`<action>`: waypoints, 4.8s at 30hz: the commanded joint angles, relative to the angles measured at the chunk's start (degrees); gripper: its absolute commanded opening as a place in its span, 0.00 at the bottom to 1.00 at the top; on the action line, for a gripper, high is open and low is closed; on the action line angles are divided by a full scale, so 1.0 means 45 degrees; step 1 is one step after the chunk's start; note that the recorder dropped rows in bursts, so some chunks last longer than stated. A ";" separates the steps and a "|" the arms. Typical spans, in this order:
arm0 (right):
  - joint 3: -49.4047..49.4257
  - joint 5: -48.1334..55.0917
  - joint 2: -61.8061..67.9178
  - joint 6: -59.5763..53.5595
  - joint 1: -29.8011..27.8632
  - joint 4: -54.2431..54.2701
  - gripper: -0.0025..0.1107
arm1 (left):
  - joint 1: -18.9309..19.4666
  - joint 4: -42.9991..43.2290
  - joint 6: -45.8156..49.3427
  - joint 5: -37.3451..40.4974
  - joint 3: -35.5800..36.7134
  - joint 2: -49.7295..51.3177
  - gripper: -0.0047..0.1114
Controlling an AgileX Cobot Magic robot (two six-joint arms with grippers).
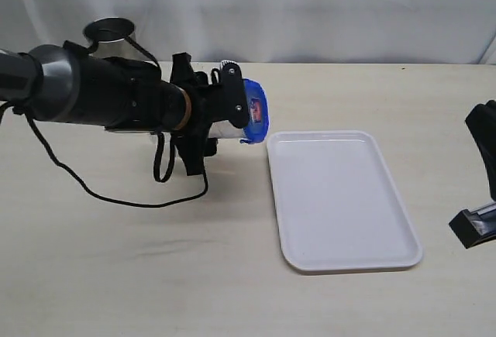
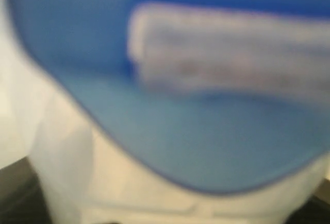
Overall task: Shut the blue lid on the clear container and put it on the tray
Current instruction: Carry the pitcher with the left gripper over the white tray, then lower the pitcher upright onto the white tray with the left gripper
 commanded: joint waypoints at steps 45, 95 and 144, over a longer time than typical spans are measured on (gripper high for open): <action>0.0059 0.0381 -0.0068 -0.0112 -0.0029 0.0084 0.06 | -0.3881 0.8237 0.0629 0.0999 -0.1171 0.1124 0.04; 0.0059 0.0381 -0.0068 -0.0112 -0.0029 0.0084 0.06 | -0.1638 0.5431 -0.8333 -0.6577 -0.3865 0.2332 0.04; 0.0059 0.0381 -0.0068 -0.0112 -0.0029 0.0084 0.06 | -0.1075 -0.1138 -0.7543 -1.4080 -0.4563 0.6041 0.04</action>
